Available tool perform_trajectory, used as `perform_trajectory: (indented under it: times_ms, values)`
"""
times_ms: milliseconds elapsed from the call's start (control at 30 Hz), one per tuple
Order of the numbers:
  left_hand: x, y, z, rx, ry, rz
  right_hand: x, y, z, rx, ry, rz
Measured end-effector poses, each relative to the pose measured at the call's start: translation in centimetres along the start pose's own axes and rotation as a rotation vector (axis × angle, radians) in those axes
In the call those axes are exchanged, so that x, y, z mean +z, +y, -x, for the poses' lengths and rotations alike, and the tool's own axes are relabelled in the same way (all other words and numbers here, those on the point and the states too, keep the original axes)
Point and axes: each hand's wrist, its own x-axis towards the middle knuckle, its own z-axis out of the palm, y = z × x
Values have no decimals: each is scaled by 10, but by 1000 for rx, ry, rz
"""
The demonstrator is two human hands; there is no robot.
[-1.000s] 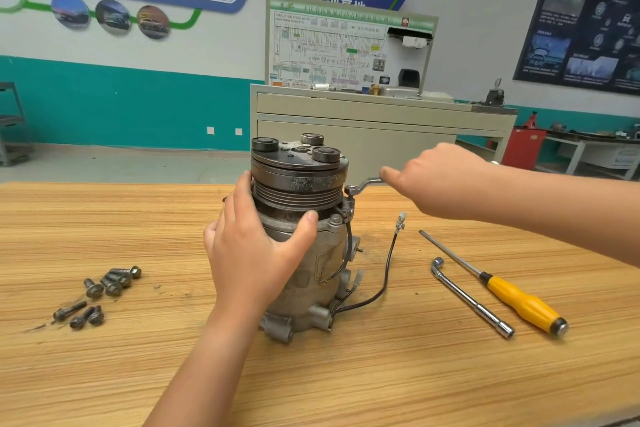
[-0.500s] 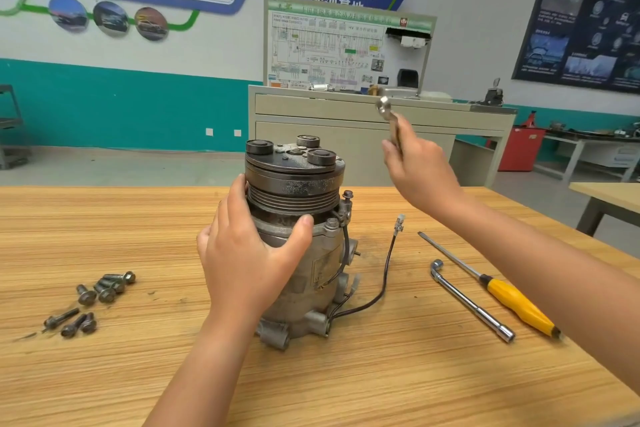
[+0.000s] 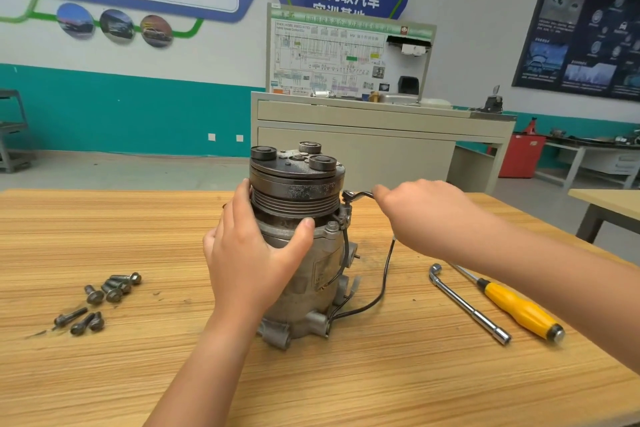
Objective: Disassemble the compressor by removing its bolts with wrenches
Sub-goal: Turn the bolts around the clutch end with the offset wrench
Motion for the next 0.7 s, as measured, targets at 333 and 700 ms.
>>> perform_trajectory:
  times_ms: [333, 700]
  values:
    - [0, 0, 0, -4, -2, -7, -12, 10, -10, -218, -40, 269]
    - [0, -1, 0, 0, 3, -13, 14, 31, -51, -215, 65, 220]
